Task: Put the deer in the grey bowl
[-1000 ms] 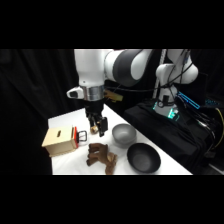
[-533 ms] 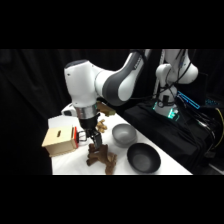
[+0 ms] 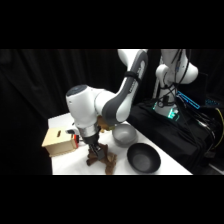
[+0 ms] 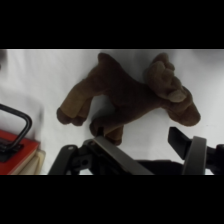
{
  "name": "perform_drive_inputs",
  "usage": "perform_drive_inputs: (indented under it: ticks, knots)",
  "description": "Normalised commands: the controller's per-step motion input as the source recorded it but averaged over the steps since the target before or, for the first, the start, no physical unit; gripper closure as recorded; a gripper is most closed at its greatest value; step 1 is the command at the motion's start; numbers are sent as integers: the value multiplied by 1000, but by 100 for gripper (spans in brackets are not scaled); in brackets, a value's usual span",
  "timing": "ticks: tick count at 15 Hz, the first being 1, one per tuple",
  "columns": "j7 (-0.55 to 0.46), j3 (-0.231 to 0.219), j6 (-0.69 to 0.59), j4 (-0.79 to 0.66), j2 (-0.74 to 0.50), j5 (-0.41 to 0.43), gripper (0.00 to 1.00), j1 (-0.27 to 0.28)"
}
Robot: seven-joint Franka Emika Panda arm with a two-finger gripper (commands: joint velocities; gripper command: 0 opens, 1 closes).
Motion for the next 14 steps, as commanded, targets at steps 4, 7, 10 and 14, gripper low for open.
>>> perform_drive_inputs:
  ticks: [4, 7, 10, 14]
  knots:
    - [29, 36, 162, 26, 106, 8, 0, 25]
    - [19, 24, 190, -36, 36, -1, 0, 1]
    - [0, 20, 223, -103, -11, 12, 0, -37]
    - [-30, 32, 222, -151, -42, 36, 0, -70]
